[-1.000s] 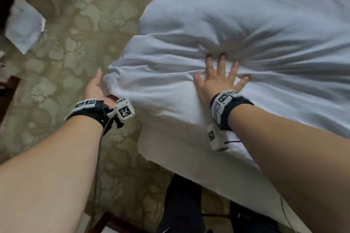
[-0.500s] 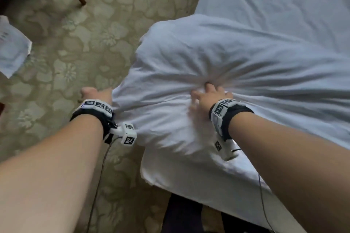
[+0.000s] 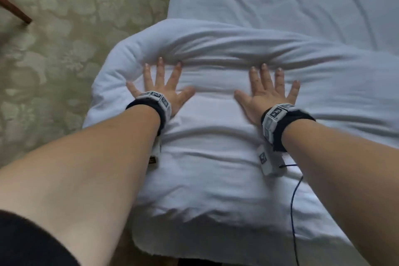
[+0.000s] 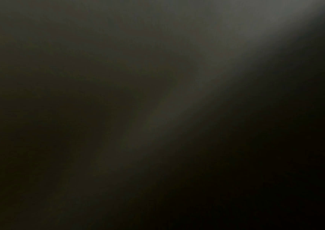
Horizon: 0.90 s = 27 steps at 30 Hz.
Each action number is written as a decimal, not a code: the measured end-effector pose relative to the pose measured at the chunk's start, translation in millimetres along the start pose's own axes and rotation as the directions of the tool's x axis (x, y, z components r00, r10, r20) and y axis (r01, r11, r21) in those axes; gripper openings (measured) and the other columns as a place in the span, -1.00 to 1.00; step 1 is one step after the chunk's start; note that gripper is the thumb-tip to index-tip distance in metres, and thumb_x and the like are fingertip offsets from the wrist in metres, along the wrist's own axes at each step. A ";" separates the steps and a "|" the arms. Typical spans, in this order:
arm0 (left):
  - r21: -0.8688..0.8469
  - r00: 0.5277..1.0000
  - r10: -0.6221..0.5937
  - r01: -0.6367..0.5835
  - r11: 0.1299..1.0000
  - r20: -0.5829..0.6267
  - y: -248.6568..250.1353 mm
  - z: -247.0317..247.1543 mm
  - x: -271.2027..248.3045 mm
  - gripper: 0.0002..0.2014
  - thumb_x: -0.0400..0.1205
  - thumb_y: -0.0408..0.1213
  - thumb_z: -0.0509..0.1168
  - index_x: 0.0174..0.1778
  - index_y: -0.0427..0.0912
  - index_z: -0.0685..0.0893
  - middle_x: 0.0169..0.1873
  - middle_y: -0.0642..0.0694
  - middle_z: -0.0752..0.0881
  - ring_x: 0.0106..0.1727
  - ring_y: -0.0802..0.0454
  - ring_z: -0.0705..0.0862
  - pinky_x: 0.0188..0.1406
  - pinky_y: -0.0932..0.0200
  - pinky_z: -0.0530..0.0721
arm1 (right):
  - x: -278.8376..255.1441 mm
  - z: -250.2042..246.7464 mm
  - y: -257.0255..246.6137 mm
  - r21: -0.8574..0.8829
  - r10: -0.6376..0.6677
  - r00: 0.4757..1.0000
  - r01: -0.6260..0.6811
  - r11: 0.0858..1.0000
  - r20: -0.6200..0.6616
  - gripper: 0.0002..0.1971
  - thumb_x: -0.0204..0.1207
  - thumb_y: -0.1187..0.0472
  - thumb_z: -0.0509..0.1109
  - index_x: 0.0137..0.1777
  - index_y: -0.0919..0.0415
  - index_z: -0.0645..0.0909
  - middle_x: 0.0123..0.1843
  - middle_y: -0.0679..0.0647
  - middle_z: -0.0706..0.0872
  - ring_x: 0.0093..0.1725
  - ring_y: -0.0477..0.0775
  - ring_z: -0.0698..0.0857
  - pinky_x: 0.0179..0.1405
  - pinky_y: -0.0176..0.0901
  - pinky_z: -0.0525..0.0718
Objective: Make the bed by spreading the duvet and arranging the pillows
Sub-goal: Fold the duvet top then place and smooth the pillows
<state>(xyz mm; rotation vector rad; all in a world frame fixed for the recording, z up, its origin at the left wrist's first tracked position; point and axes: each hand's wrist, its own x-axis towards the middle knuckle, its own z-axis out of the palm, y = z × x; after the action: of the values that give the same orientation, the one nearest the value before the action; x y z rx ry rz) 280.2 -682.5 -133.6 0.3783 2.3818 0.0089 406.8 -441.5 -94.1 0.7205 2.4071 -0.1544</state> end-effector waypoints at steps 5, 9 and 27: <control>-0.040 1.000 -0.018 0.018 0.999 0.004 2.5 0.7 22.7 -0.15 0.33 0.76 -0.38 0.45 0.62 -0.61 0.61 0.19 -0.68 0.71 -0.18 -0.55 0.43 -0.82 -0.23 | 19.7 6.4 24.8 0.046 0.039 0.998 -0.041 0.998 0.052 -0.18 0.53 -0.54 -0.25 0.72 -0.29 -0.42 0.74 -0.23 -0.48 0.72 0.10 -0.50 0.58 0.50 -0.48; 0.029 0.998 -0.051 0.050 0.998 0.029 4.0 -6.2 32.6 -0.03 0.16 0.83 -0.36 0.45 0.63 -0.59 0.69 0.09 -0.56 0.74 -0.31 -0.45 0.53 -0.74 -0.12 | 24.6 6.7 24.8 0.044 0.051 0.988 -0.057 0.997 0.143 -0.17 0.54 -0.51 -0.19 0.74 -0.26 -0.36 0.77 -0.21 -0.43 0.75 0.13 -0.43 0.60 0.53 -0.40; 0.059 0.996 -0.070 0.066 0.996 0.062 155.3 -25.1 4.9 -0.07 0.45 0.66 -0.12 0.68 0.47 -0.35 0.75 -0.08 -0.44 0.74 -0.51 -0.32 0.57 -0.71 -0.07 | -0.1 -9.0 194.5 -0.005 0.250 0.961 -0.251 0.968 0.121 -0.17 0.55 -0.52 -0.26 0.75 -0.22 -0.34 0.78 -0.14 -0.43 0.75 0.16 -0.42 0.61 0.51 -0.39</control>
<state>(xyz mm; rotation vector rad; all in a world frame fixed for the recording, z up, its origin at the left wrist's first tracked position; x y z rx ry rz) 301.8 -530.1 -101.0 0.3194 2.3337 -0.1017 505.5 -274.8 -75.0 0.9850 2.1796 -0.1034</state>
